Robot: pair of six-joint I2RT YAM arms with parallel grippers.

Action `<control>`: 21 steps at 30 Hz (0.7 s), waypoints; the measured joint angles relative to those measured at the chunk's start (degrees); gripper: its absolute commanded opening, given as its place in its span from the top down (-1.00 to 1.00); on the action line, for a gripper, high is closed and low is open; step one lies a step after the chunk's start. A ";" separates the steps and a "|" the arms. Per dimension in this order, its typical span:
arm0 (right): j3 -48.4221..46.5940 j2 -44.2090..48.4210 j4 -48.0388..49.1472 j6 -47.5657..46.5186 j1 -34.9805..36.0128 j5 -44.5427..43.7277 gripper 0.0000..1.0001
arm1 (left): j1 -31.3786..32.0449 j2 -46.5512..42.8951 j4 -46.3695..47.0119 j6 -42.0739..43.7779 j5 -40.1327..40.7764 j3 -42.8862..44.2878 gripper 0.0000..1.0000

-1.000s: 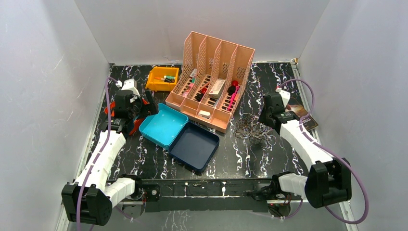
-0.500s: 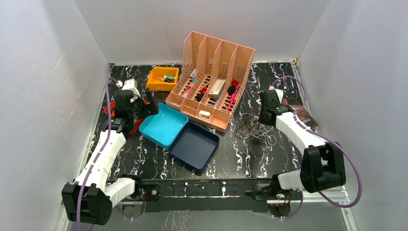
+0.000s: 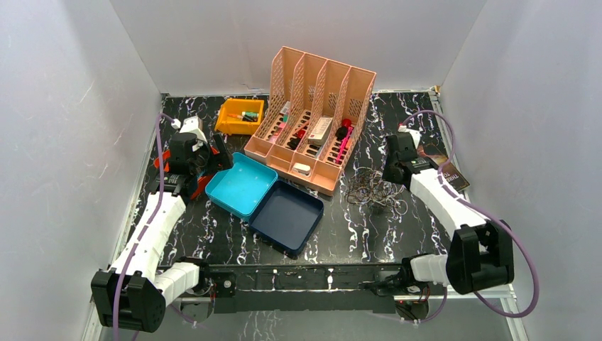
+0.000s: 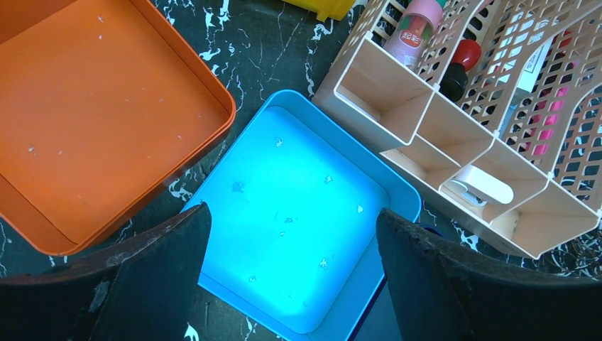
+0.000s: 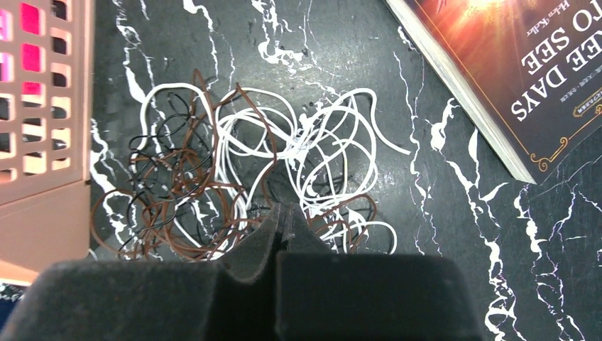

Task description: Untangle the cables

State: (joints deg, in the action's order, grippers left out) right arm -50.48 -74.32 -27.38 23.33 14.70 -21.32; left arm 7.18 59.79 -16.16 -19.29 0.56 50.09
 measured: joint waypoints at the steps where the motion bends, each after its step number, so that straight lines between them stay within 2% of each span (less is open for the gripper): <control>1: 0.00 0.72 -0.07 -0.09 -0.02 0.20 1.00 | 0.00 0.00 0.02 -0.07 0.02 0.00 -0.64; 4: -0.39 3.72 -1.01 -0.90 -0.02 1.20 1.00 | 0.00 0.00 0.17 0.00 -0.04 0.00 -0.67; 5: -0.68 4.55 -1.27 -1.11 -0.02 1.53 1.00 | -0.02 0.00 0.24 0.02 -0.17 0.00 -0.73; 6: -1.16 5.68 -1.49 -1.33 -0.02 2.01 0.95 | -0.02 0.00 0.35 0.11 -0.50 0.00 -0.88; 7: -1.55 6.38 -1.64 -1.49 -0.02 2.25 0.71 | -0.02 0.00 0.42 0.22 -0.90 0.00 -0.96; 9: -2.38 7.61 -1.66 -1.92 -0.02 2.62 0.22 | 0.00 0.00 0.63 0.46 -1.70 0.00 -0.97; 11: -2.97 7.98 -1.70 -2.19 -0.02 2.51 0.06 | -0.02 0.00 0.85 0.50 -2.23 0.00 -0.97; 17: -3.10 4.15 -3.82 -1.95 -0.04 1.75 -0.01 | -0.02 0.00 1.05 0.70 -3.10 0.00 -0.97; 21: -2.23 2.08 -3.58 -1.25 -0.04 1.64 0.09 | -0.02 0.00 1.18 0.70 -3.61 0.00 -0.97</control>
State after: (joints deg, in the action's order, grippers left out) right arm -52.71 -72.25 -30.96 22.09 14.66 -19.68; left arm 7.16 59.79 -14.98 -18.59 -3.05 50.09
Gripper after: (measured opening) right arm 0.490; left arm 0.982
